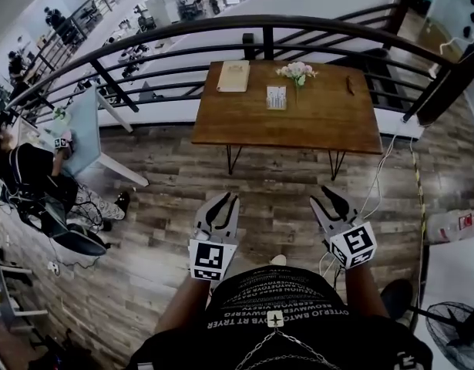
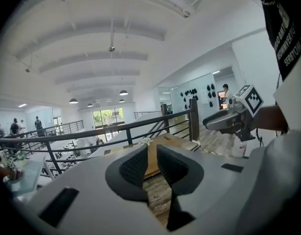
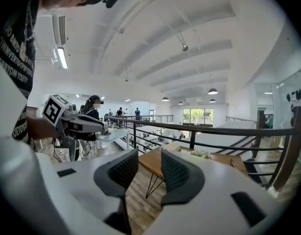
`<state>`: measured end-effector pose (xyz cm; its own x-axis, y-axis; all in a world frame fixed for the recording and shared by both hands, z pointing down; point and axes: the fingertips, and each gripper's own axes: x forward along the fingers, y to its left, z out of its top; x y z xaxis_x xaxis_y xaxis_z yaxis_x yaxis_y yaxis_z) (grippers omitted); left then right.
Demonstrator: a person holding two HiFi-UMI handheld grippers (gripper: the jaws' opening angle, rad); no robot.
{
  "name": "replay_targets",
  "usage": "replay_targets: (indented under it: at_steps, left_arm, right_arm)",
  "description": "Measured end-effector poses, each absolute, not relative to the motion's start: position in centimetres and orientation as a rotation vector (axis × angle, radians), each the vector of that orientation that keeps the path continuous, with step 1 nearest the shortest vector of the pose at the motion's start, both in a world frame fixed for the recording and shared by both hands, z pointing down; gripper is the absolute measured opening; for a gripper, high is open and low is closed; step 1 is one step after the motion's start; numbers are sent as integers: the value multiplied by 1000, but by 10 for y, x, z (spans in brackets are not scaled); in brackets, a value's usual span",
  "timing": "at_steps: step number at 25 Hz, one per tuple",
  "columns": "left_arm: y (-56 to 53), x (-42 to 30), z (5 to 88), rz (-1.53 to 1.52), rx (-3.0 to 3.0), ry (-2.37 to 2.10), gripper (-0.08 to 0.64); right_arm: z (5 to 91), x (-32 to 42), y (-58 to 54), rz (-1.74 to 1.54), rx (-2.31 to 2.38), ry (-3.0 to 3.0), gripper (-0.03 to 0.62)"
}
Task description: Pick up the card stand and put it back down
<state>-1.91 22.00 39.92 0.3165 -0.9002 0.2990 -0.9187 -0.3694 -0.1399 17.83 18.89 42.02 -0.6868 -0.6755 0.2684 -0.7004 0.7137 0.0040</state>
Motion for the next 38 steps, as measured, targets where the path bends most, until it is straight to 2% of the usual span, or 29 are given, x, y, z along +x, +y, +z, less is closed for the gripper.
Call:
replay_targets:
  at_steps: [15,38]
  left_arm:
    - [171,-44,409,523,2502,-1694,34]
    - [42,-83,415,505,2589,-1543,34]
  right_arm:
    - [432,151,141,186,1050,-2680,138]
    - [435,106,46,211,1132,-2623,138]
